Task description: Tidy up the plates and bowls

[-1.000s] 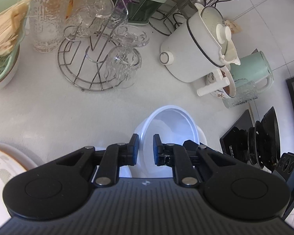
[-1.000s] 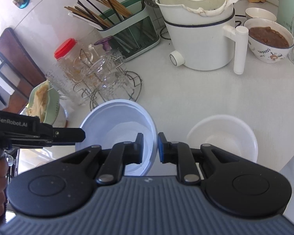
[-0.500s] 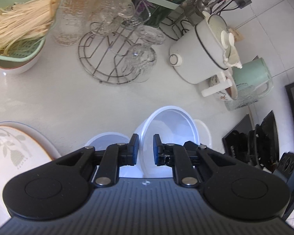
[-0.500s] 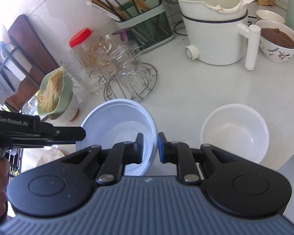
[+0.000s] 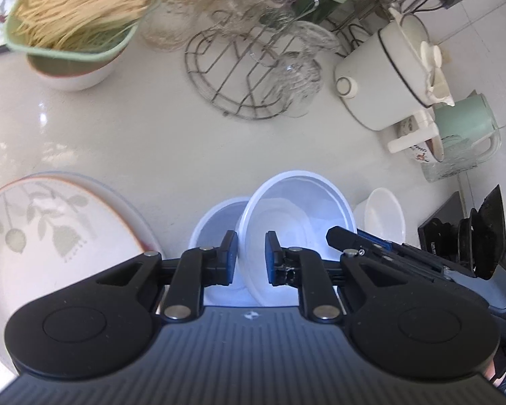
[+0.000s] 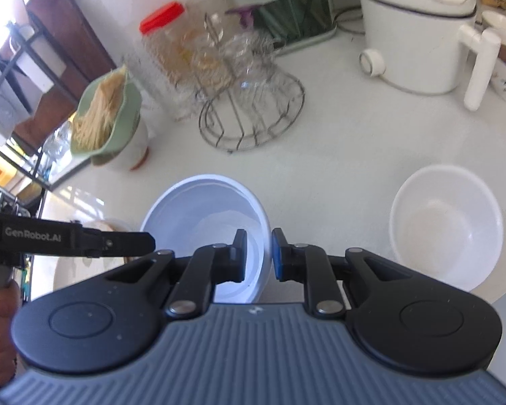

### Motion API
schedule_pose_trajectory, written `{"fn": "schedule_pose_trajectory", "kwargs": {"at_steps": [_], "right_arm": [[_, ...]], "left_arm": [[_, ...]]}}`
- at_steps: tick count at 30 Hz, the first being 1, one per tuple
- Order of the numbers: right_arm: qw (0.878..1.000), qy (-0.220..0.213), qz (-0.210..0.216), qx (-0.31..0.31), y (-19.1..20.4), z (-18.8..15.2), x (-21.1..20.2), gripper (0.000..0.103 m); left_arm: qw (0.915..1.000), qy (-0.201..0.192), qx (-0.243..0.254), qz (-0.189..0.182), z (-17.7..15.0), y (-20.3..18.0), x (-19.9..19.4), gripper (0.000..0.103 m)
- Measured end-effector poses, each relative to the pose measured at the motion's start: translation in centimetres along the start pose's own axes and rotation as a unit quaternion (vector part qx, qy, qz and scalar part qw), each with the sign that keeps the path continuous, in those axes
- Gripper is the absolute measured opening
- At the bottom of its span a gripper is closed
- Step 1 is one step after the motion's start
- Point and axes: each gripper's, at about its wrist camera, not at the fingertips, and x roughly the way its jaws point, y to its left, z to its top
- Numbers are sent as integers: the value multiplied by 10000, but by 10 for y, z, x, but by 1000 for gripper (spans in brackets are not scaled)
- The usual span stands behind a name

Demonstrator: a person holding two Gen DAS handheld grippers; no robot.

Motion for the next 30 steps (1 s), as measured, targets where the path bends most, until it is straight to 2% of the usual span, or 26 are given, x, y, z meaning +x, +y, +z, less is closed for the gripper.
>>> {"fn": "schedule_pose_trajectory", "kwargs": {"at_steps": [10, 27, 30], "right_arm": [[9998, 187, 45, -79, 11, -7, 14, 20], [9995, 301, -42, 88, 12, -11, 16, 20], [9996, 269, -62, 5, 16, -11, 15, 20]], "left_arm": [[10000, 39, -58, 48, -5, 13, 0, 19], [10000, 35, -49, 52, -5, 10, -7, 19], [9999, -84, 84, 28, -3, 5, -15, 31]]}}
